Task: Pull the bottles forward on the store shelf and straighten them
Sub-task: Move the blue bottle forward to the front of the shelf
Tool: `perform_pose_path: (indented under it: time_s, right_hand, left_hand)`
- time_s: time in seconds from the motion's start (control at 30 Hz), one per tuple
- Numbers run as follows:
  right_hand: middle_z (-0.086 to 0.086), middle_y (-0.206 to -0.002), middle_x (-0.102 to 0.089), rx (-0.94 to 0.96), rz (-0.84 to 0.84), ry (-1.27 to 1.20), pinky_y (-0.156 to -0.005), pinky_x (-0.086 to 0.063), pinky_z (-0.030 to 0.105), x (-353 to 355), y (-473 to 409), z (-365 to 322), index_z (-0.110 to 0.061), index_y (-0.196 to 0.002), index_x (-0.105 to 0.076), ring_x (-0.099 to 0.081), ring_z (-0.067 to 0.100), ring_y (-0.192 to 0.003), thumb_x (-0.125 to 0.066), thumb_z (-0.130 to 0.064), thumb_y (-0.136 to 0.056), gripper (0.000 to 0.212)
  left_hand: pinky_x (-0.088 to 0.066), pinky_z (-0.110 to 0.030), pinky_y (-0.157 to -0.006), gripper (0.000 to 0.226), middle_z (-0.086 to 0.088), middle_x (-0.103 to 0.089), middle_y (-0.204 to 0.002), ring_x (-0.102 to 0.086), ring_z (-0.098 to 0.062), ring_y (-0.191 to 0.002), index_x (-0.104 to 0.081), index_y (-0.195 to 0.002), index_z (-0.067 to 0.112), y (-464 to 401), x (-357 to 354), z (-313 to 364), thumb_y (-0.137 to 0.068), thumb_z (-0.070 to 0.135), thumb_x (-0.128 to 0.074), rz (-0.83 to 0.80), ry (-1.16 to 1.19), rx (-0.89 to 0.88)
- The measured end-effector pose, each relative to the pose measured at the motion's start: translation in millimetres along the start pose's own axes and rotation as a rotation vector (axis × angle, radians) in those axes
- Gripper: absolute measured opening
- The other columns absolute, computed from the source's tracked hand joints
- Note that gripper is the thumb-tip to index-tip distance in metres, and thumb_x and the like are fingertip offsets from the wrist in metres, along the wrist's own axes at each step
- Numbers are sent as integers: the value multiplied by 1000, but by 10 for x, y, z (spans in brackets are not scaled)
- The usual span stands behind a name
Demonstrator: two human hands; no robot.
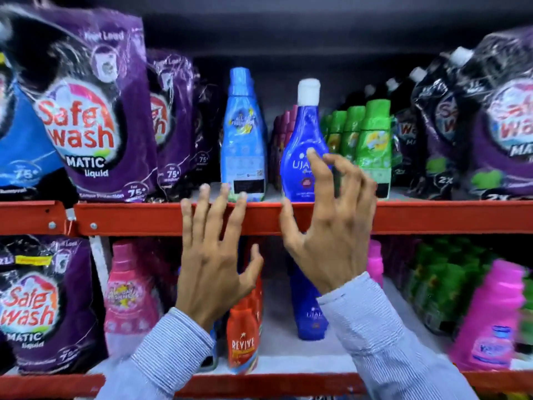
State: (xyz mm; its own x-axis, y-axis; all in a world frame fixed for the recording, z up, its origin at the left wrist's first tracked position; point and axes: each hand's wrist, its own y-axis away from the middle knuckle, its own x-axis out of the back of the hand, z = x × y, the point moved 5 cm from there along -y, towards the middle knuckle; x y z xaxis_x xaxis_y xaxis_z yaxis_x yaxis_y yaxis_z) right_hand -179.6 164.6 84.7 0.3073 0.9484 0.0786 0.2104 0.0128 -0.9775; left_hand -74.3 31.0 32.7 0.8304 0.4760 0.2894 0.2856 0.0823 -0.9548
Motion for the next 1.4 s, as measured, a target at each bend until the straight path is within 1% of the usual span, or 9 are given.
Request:
perform_pose_path:
  time_s: [0.27,0.43,0.53,0.67,0.83,0.93,1.03,1.23,1.4]
  right_hand:
    - [14,-148,-38,-200,-278,28,-102,-43,44,-344,-493,103,-11,-156,-14,-46,36,-127,-74,-54,-75,109]
    - [12,-145,-41,-195,-272,-26,-97,-47,44,-367,-554,133,-10,-151,-23,-51,35,-125,-77,-49,-74,103]
    - [10,-142,-45,-173,-165,-89,-99,-47,42,-197,-574,114,-10,-149,-29,-52,32,-123,-77,-47,-74,97]
    - [11,-137,-50,-124,7,-224,-104,-44,33,181,-532,110,-6,-143,-38,-52,26,-122,-80,-44,-72,91]
    - [13,-131,-53,-54,30,-288,-105,-39,19,542,-147,230,0,-138,-44,-53,22,-118,-84,-42,-70,89]
    - [9,-129,-53,-73,-50,-296,-102,-43,20,555,244,345,-2,-136,-45,-55,19,-114,-85,-46,-69,89]
    - [4,-128,-51,-141,-174,-303,-101,-48,29,404,674,500,-9,-135,-43,-56,21,-115,-85,-49,-67,89]
    - [4,-120,-51,-287,-428,-289,-97,-38,17,-79,1465,844,-9,-127,-45,-51,19,-109,-88,-40,-61,85]
    - [5,-119,-50,-390,-585,-236,-89,-44,27,-413,1950,1051,-13,-125,-41,-50,20,-108,-89,-41,-58,87]
  left_hand:
    - [-5,-59,-129,82,-11,-49,-154,-39,-36,-149,-44,-151,17,-105,-106,236,-75,41,-66,-40,-66,-21]
    - [-12,-64,-128,82,-11,-52,-150,-42,-36,-145,-42,-151,18,-94,-144,199,-76,38,-66,-32,-93,-41]
    - [-15,-65,-126,82,-10,-50,-149,-41,-35,-144,-39,-152,18,-84,-161,188,-76,37,-66,-25,-94,-47]
    - [-17,-66,-126,79,-10,-50,-148,-43,-35,-142,-40,-151,19,-64,-170,190,-78,37,-65,7,-90,-49]
    - [-17,-64,-126,78,-12,-55,-144,-45,-36,-139,-45,-149,19,-72,-155,210,-76,36,-68,16,-77,-16]
    - [-19,-66,-124,77,-13,-57,-142,-46,-37,-137,-47,-147,17,-85,-145,229,-76,35,-70,15,-73,6]
    - [-21,-67,-123,73,-14,-58,-139,-49,-39,-134,-49,-145,16,-96,-145,249,-77,35,-69,18,-82,23]
    - [-21,-68,-122,68,-14,-60,-135,-50,-39,-132,-49,-143,16,-97,-169,245,-80,34,-67,37,-95,30]
    - [-21,-70,-122,67,-17,-61,-130,-47,-37,-129,-50,-140,14,-104,-188,239,-78,32,-68,65,-87,39]
